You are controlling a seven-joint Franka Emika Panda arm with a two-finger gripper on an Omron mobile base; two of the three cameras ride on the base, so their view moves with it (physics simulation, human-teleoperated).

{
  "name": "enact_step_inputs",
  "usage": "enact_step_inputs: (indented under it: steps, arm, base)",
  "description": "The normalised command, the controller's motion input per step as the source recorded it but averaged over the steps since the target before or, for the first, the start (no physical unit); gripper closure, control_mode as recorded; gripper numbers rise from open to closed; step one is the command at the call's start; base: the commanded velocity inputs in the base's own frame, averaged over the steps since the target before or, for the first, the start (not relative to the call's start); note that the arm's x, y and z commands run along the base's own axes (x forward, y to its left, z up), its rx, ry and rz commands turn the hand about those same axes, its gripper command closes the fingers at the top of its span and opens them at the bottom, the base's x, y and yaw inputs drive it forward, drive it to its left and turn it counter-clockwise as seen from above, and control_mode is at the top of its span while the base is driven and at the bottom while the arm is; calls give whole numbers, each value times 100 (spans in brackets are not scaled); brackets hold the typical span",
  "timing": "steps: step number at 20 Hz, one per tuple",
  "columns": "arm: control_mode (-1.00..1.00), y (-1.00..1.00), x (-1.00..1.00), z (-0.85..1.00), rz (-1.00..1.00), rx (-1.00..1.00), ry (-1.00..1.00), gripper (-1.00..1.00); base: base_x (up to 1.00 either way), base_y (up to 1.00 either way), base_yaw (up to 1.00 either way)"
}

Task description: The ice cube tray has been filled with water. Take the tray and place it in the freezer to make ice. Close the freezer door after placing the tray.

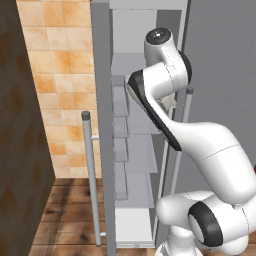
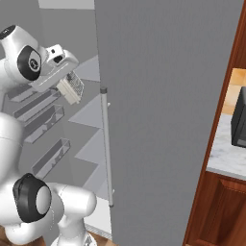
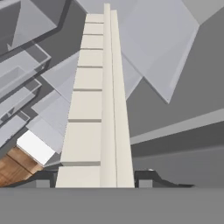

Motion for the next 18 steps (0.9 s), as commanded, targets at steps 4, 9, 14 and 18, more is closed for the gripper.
enact_step_inputs:
  steps: [4,9,14,18]
  arm:
    - [-100,3,18,-8,-2,2,0,100]
    - [-100,1,38,-10,-5,3,0,100]
    - [-100,0,48,-21,-7,3,0,100]
    - [-100,0,24,-36,-13,2,0,100]
  base:
    - [0,0,0]
    - [0,0,0]
    - [0,0,0]
    - [0,0,0]
